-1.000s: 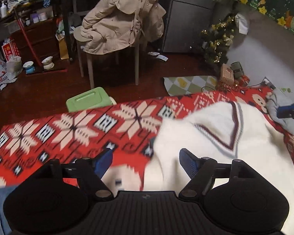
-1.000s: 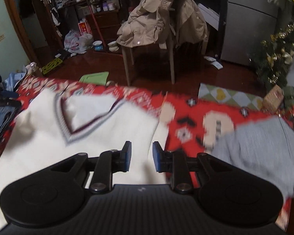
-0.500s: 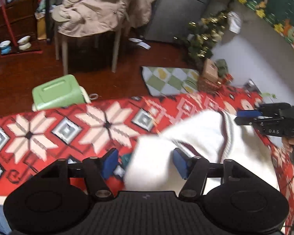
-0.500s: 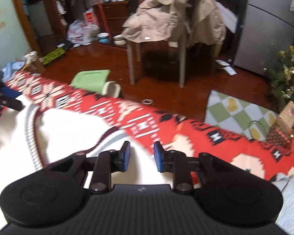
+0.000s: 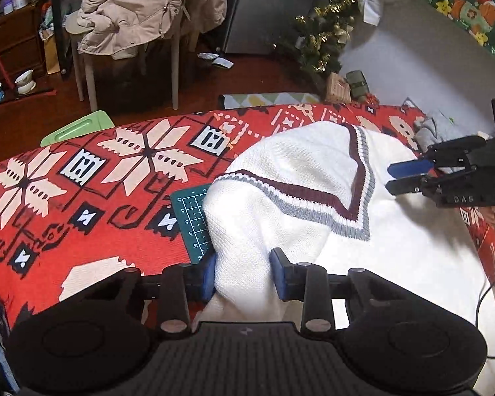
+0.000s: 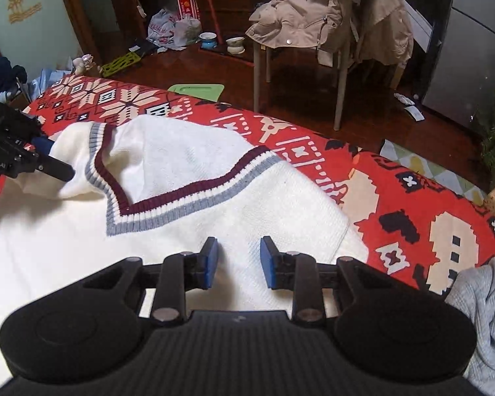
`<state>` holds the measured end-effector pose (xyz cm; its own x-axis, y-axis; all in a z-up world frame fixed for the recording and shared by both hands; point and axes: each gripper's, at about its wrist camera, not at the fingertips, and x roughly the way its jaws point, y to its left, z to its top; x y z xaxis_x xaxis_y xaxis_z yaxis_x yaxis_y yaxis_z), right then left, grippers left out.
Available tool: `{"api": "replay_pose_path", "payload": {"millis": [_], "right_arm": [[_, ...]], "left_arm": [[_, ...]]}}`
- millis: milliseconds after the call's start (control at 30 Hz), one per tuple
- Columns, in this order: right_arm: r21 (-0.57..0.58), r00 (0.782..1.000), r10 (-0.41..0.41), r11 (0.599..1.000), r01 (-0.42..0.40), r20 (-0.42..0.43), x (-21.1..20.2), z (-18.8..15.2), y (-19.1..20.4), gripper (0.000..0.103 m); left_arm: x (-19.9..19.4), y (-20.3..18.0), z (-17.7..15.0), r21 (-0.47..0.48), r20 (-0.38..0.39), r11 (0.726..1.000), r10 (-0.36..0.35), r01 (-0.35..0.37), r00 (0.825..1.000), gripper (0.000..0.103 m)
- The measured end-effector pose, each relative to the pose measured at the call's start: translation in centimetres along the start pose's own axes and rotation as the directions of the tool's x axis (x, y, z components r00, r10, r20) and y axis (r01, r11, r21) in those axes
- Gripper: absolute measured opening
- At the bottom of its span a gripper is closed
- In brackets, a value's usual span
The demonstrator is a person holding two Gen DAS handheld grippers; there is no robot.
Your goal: Fold clothes
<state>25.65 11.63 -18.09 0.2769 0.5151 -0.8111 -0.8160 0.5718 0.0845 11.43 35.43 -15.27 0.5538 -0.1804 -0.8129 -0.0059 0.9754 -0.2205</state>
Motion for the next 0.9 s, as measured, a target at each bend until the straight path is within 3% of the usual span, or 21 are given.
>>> {"api": "replay_pose_path", "payload": {"millis": [133, 233, 500, 600, 633, 733, 800, 900], "right_arm": [[-0.014, 1.000, -0.003, 1.000, 0.003, -0.020, -0.1, 0.4, -0.2, 0.035], [0.001, 0.999, 0.011, 1.000, -0.011, -0.034, -0.2, 0.7, -0.5, 0.038], [0.028, 0.979, 0.097, 0.995, -0.094, -0.177, 0.5, 3.1, -1.9, 0.038], [0.025, 0.982, 0.100, 0.995, -0.097, -0.162, 0.5, 2.9, -1.7, 0.041], [0.023, 0.983, 0.099, 0.995, -0.097, -0.153, 0.5, 2.8, -1.5, 0.047], [0.017, 0.987, 0.097, 0.995, -0.096, -0.125, 0.5, 2.5, -1.1, 0.050], [0.031, 0.989, 0.091, 0.996, -0.088, -0.113, 0.4, 2.3, -1.0, 0.049], [0.141, 0.992, 0.086, 0.987, -0.072, -0.097, -0.6, 2.8, -1.9, 0.037]], "left_arm": [[0.2, -0.6, 0.3, 0.078, -0.001, 0.997, 0.019, -0.019, 1.000, 0.030], [0.4, -0.5, 0.6, 0.082, -0.026, 0.997, -0.004, 0.006, 1.000, 0.026], [1.8, -0.1, 3.6, 0.126, -0.232, 0.989, -0.049, 0.080, 0.972, 0.026], [2.0, 0.7, 3.7, 0.070, -0.209, 0.992, -0.092, 0.109, 0.974, 0.026], [2.0, 0.9, 3.6, 0.056, -0.199, 0.992, -0.100, 0.113, 0.975, 0.026], [1.6, 0.4, 3.0, 0.048, -0.167, 0.996, -0.070, 0.079, 0.984, 0.024], [1.3, 0.0, 2.7, 0.010, -0.151, 0.999, -0.031, 0.033, 0.988, 0.024], [0.7, -0.4, 2.5, -0.031, -0.131, 0.999, 0.010, -0.014, 0.991, 0.024]]}}
